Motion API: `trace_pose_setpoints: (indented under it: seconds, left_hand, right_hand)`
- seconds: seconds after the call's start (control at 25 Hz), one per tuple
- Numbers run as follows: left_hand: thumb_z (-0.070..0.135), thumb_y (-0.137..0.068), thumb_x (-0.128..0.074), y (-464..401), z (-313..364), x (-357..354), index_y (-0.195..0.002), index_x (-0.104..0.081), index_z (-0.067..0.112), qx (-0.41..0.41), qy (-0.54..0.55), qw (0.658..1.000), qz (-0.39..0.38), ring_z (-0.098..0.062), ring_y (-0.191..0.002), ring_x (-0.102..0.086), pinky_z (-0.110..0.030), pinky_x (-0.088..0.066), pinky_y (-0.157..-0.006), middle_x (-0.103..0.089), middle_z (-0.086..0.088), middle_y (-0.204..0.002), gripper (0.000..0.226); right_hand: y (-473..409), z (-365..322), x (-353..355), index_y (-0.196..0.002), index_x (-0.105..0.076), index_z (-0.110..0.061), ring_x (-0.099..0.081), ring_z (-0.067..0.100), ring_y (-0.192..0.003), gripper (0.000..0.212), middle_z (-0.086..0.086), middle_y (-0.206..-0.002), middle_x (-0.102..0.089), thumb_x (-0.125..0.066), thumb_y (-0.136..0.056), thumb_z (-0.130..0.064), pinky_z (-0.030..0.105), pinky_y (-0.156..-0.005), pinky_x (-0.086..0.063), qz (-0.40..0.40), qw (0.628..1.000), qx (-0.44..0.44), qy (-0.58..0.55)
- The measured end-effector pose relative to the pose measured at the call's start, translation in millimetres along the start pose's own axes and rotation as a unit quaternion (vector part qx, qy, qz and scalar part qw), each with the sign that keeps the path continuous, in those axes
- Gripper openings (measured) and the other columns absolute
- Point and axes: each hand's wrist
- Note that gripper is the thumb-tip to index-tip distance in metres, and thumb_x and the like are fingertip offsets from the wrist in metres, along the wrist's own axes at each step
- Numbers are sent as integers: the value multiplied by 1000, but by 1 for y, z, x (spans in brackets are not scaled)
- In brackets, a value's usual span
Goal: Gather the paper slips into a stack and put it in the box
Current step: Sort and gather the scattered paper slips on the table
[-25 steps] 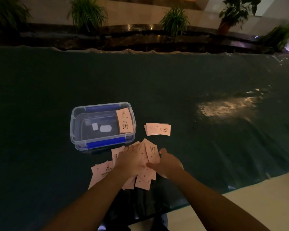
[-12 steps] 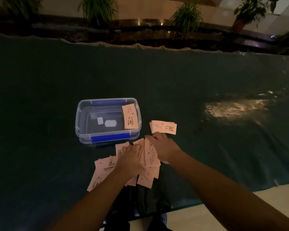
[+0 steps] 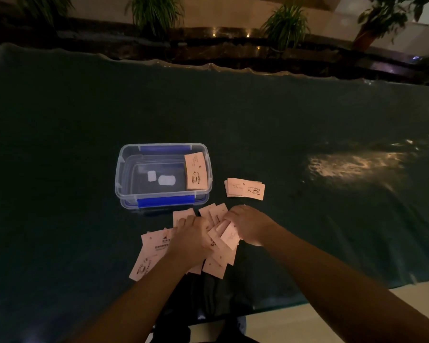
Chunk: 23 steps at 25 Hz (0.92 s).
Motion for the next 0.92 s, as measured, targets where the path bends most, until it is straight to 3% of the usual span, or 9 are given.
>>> trace_pose_setpoints:
  seconds: [0.12,0.36,0.48,0.64,0.76,0.92]
  left_hand:
    - [54,-76,-75,2,0,-2,-136,-46,30,-17,11,999,28,-23,-128,-49,-48,-41,-110,-52,1,-140,70]
    - [45,-76,-79,-1,6,-8,-135,-48,31,5,38,999,33,-21,-127,-50,-44,-40,-109,-54,4,-138,67]
    - [42,-79,-78,0,13,-6,-125,-54,33,3,86,996,37,-17,-117,-56,-38,-45,-99,-60,5,-129,53]
    - [39,-84,-78,1,12,-2,-130,-57,27,-7,93,995,34,-15,-113,-60,-38,-52,-102,-63,3,-128,52]
    - [37,-90,-75,7,10,0,-130,-58,27,-21,124,991,39,-14,-113,-62,-39,-52,-103,-65,4,-127,45]
    - [28,-95,-70,13,12,4,-131,-59,27,-12,197,978,63,-13,-115,-63,-39,-53,-102,-64,4,-129,38]
  right_hand:
    - [14,9,-14,-155,-45,-29,-41,26,-149,70,2,-159,-49,-75,-93,-17,49,-121,-35,-2,998,-49,-26]
    - [26,18,-35,-158,-38,-33,-29,30,-157,80,2,-169,-35,-77,-91,-16,59,-128,-12,-5,998,-62,-7]
    - [22,14,-28,-161,-31,-38,-31,31,-156,88,-2,-174,-26,-77,-91,-11,59,-127,-18,-3,999,-36,-20]
    - [19,13,-28,-163,-24,-42,-36,33,-150,97,3,-166,-41,-79,-89,-12,61,-122,-31,-13,999,-36,-8]
    - [19,14,-27,-164,-18,-42,-33,36,-151,108,8,-166,-33,-84,-84,-11,64,-116,-39,-26,999,-37,1]
    - [13,11,-21,-159,-34,-36,-32,36,-151,95,5,-169,-29,-86,-82,-15,64,-116,-40,-8,999,-45,-24]
Point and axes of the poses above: each hand's wrist, its own y-axis away from the middle knuckle, its own x-axis out of the back of the hand, z = x × y
